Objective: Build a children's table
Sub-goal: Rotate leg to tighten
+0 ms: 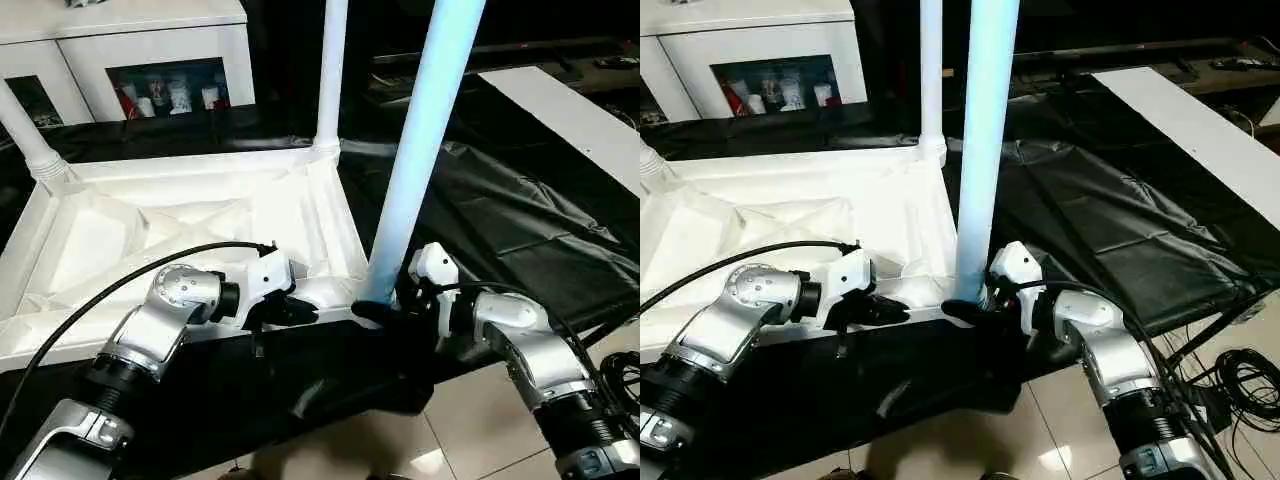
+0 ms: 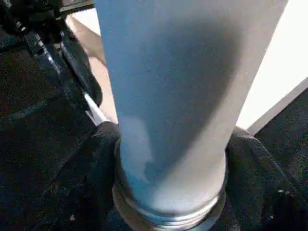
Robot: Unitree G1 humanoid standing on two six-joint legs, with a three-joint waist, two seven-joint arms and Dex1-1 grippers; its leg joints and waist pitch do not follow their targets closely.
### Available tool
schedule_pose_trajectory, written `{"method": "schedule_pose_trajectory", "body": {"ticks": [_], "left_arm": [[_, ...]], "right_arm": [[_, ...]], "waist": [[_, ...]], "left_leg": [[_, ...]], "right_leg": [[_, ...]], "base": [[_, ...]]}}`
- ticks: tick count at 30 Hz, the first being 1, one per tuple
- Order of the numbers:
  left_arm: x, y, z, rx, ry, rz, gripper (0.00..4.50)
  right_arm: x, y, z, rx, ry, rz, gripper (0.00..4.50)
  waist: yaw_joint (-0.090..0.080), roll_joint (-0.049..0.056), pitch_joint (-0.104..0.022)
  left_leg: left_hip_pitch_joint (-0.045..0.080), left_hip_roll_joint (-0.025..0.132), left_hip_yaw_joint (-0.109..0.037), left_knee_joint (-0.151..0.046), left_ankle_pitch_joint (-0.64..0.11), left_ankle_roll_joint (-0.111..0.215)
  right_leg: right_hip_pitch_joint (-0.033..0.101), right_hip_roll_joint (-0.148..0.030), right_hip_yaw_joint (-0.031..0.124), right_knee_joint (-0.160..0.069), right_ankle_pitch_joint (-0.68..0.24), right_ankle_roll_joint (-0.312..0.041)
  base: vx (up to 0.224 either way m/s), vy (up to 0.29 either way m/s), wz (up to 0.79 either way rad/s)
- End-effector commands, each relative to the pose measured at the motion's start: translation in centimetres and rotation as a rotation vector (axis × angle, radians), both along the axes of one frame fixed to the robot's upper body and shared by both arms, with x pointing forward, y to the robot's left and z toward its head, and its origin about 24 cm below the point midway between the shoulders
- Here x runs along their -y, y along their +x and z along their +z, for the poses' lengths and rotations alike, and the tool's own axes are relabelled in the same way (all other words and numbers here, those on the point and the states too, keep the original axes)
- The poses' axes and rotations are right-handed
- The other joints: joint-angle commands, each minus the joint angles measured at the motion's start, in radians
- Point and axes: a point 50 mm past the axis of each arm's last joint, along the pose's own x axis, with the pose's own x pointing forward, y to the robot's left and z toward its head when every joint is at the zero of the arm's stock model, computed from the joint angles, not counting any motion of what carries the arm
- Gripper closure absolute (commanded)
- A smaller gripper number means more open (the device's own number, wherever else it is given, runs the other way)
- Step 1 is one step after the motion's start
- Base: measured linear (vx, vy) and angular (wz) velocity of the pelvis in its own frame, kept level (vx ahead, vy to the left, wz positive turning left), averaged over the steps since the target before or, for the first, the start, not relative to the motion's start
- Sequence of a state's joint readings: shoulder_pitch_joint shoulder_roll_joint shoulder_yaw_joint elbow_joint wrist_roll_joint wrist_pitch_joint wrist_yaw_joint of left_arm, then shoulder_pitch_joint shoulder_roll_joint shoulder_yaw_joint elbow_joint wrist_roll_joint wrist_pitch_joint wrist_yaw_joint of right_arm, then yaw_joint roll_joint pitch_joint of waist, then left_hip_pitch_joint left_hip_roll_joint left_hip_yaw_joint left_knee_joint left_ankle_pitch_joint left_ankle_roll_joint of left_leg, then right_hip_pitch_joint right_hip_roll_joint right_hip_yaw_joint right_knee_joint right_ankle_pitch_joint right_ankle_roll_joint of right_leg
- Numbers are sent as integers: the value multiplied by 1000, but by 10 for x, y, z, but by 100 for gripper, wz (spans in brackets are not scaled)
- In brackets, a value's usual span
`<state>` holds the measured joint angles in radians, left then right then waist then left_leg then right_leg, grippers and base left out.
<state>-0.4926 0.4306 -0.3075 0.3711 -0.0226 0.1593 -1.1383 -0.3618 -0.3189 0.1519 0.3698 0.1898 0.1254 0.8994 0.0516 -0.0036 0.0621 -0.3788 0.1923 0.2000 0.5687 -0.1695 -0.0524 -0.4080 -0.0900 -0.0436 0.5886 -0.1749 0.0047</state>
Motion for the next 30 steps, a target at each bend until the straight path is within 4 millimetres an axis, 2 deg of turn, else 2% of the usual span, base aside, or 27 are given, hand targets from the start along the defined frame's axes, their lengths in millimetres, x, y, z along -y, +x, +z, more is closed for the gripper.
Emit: {"method": "schedule_pose_trajectory", "body": {"ticks": [1, 2, 3, 4, 5, 7, 9, 10, 12, 13, 14, 16, 19, 21, 23, 26, 27, 29, 30], "left_arm": [[9, 6, -12, -15, 48, 80, 450], [11, 8, -13, -12, 51, 98, 450], [12, 9, -14, -12, 53, 103, 450], [19, 13, -15, -9, 55, 142, 450], [20, 14, -15, -9, 54, 148, 450], [33, 21, -16, -5, 47, 212, 450], [40, 24, -18, -1, 45, 244, 450], [48, 27, -19, 5, 45, 287, 450], [51, 29, -19, 4, 46, 303, 450], [58, 31, -21, 12, 48, 334, 450], [58, 31, -21, 12, 48, 334, 450], [64, 33, -23, 43, 52, 365, 450], [64, 34, -25, 55, 60, 368, 450], [62, 32, -24, 55, 49, 350, 450], [58, 31, -22, 52, 40, 335, 450], [50, 28, -19, 58, 23, 282, 450], [48, 26, -18, 60, 11, 250, 450], [39, 17, -14, 45, -27, 135, 450], [38, 14, -13, 46, -37, 102, 450]], "right_arm": [[2, 12, -8, -61, 78, -250, 177], [0, 14, -12, -76, 82, -297, 178], [0, 14, -13, -78, 80, -307, 178], [-6, 15, -20, -91, 73, -382, 178], [-7, 16, -21, -92, 72, -393, 178], [-21, 20, -28, -98, 56, -500, 178], [-28, 24, -28, -84, 30, -535, 178], [-37, 29, -28, -69, 2, -586, 178], [-41, 31, -27, -65, -5, -608, 178], [-50, 37, -27, -66, -48, -657, 178], [-50, 37, -27, -66, -48, -657, 178], [-58, 41, -28, -60, -103, -674, 178], [-63, 42, -26, -62, -70, -647, 178], [-66, 42, -20, -57, 19, -604, 178], [-65, 41, -13, -20, 87, -555, 108], [-58, 38, -7, 23, 126, -485, 102], [-55, 37, -5, 28, 136, -451, 72], [-46, 27, -2, 25, 116, -291, 63], [-43, 24, -2, 19, 102, -252, 62]], "waist": [[0, -3, -56], [-2, -7, -52], [-3, -6, -49], [-4, -3, -49], [-6, -3, -47], [-11, -2, -44], [-15, -2, -45], [-20, 0, -43], [-23, -2, -44], [-23, -2, -44], [-27, -1, -45], [-27, -2, -49], [-24, -5, -49], [-22, -6, -50], [-19, -2, -52], [-16, -4, -56], [-17, -6, -57], [-11, -6, -59], [-13, -9, -60]], "left_leg": [[18, 36, -12, -61, -202, 55], [20, 34, -13, -63, -235, 37], [20, 34, -13, -66, -258, 24], [25, 34, -18, -70, -311, -6], [27, 34, -17, -71, -325, -13], [27, 32, -22, -74, -366, -32], [30, 31, -27, -77, -401, -41], [29, 29, -26, -76, -416, -43], [34, 27, -30, -77, -440, -48], [30, 27, -32, -78, -444, -42], [28, 26, -32, -80, -441, -44], [28, 27, -33, -81, -437, -43], [30, 27, -30, -80, -449, -30], [29, 27, -29, -80, -446, -20], [28, 30, -28, -80, -434, -13], [21, 32, -25, -79, -379, 5], [18, 32, -24, -80, -366, 10], [18, 32, -20, -75, -332, 32], [10, 30, -19, -73, -301, 49]], "right_leg": [[43, -44, 34, -57, -159, -255], [37, -46, 35, -63, -221, -243], [36, -46, 35, -66, -264, -232], [34, -48, 35, -74, -355, -197], [29, -47, 36, -78, -372, -188], [25, -48, 36, -83, -419, -171], [25, -48, 34, -89, -471, -147], [20, -47, 34, -92, -488, -139], [18, -48, 30, -99, -531, -124], [21, -49, 29, -101, -533, -115], [21, -45, 27, -100, -515, -115], [22, -46, 26, -98, -485, -117], [20, -45, 28, -101, -455, -121], [22, -47, 30, -101, -452, -126], [22, -49, 32, -99, -429, -135], [31, -48, 34, -88, -337, -162], [34, -46, 33, -85, -321, -168], [39, -46, 33, -82, -282, -183], [47, -46, 34, -79, -259, -186]], "base": [[0, 0, 0], [0, 0, 0], [0, 0, 0], [0, 0, 0], [0, 0, 0], [0, 0, 0], [0, 0, 0], [0, 0, 0], [0, 0, 0], [0, 0, 0], [0, 0, 0], [0, 0, 0], [0, 0, 0], [0, 0, 0], [0, 0, 0], [0, 0, 0], [0, 0, 0], [0, 0, 0], [0, 0, 0]]}}
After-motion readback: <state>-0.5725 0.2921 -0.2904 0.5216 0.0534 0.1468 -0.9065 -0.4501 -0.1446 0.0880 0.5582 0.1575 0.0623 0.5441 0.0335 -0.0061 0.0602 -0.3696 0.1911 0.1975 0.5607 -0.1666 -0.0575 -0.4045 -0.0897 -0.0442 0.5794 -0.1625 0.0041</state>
